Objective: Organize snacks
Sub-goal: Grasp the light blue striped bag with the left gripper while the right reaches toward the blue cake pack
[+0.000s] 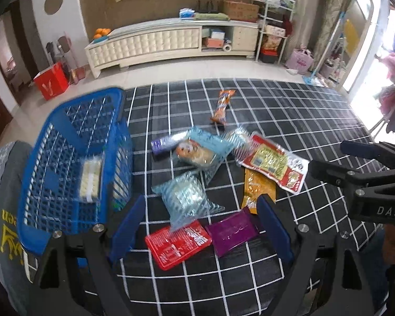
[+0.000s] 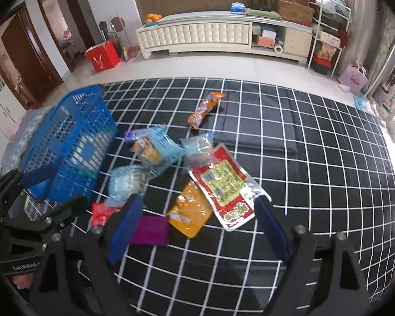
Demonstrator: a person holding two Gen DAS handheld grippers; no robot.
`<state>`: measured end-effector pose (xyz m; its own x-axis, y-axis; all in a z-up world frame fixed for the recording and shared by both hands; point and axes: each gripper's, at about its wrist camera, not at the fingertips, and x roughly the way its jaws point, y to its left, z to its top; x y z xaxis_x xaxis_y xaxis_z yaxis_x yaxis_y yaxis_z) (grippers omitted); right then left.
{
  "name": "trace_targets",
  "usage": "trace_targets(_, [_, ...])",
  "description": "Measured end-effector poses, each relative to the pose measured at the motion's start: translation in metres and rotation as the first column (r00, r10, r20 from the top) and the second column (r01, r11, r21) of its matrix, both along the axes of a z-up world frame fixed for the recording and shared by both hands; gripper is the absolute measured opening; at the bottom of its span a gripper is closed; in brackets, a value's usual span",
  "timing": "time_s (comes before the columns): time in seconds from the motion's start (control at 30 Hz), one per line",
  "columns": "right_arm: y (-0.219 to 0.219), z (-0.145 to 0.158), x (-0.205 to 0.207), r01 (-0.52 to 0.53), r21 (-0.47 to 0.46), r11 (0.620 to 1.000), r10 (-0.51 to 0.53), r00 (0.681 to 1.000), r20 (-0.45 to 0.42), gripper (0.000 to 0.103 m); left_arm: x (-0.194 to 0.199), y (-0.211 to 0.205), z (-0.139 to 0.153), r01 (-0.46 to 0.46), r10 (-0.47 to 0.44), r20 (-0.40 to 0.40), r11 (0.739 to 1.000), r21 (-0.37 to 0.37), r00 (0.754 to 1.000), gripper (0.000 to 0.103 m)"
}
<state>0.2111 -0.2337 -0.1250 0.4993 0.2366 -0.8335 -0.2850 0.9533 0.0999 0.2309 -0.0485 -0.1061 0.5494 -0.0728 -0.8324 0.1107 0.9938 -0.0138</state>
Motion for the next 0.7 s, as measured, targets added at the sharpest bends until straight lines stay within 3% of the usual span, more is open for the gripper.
trace_targets(0.17, [-0.009, -0.021, 0.001, 0.003, 0.028, 1.000, -0.003, 1.000, 0.010, 0.089, 0.005, -0.004, -0.023, -0.047, 0.046, -0.033, 0.998, -0.035, 0.998, 0.085])
trace_targets(0.33, [-0.011, -0.039, 0.003, -0.003, 0.011, 1.000, 0.003, 1.000, 0.027, 0.089, 0.009, -0.011, -0.040, -0.094, 0.093, 0.013, 0.994, 0.058, 0.996, 0.085])
trace_targets(0.7, [-0.011, -0.079, 0.020, 0.010, 0.003, 1.000, -0.009, 1.000, -0.020, 0.089, 0.036, -0.009, -0.088, -0.119, 0.126, -0.093, 0.990, 0.075, 0.988, 0.084])
